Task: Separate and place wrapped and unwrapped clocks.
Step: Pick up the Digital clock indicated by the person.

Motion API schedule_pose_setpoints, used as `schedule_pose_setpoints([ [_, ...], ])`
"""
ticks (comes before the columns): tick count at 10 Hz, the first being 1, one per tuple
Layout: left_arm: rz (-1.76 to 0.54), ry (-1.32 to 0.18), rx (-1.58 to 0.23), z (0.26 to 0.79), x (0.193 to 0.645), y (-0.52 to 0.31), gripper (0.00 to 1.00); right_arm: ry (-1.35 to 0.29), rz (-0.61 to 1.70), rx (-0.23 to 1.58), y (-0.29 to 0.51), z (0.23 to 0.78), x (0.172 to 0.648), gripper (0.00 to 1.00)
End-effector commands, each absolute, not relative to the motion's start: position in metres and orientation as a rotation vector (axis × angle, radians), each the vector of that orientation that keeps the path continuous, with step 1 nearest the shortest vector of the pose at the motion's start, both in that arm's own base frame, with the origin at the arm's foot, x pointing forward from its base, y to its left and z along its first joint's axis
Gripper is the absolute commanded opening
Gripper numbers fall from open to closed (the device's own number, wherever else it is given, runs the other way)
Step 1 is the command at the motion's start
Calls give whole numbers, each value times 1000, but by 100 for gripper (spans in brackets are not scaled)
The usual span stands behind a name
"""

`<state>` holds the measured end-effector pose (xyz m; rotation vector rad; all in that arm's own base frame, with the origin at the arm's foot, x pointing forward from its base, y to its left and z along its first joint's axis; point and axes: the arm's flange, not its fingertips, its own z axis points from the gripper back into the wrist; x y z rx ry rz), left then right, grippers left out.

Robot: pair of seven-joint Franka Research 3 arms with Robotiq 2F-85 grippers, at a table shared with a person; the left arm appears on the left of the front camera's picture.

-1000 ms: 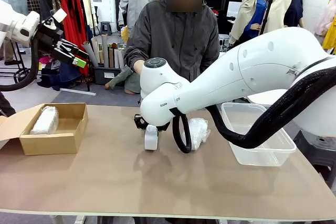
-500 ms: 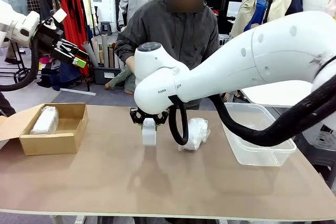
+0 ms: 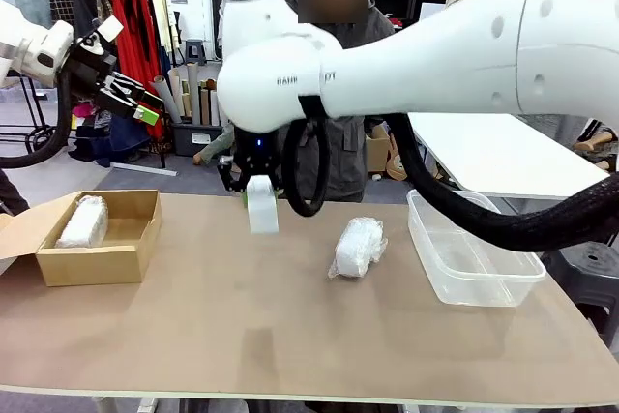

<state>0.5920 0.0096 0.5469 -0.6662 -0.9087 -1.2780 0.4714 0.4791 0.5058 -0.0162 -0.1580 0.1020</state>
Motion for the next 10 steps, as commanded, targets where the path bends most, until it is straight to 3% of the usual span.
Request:
schedule_pose_setpoints([
  [1, -1271, -922, -671, 548, 592, 9, 100, -159, 177, -55, 485, 535, 480, 0],
  [6, -1271, -922, -671, 548, 592, 9, 100, -171, 447, -30, 467, 594, 489, 0],
  [10, -1271, -922, -671, 548, 592, 9, 100, -275, 468, -55, 452, 606, 492, 0],
])
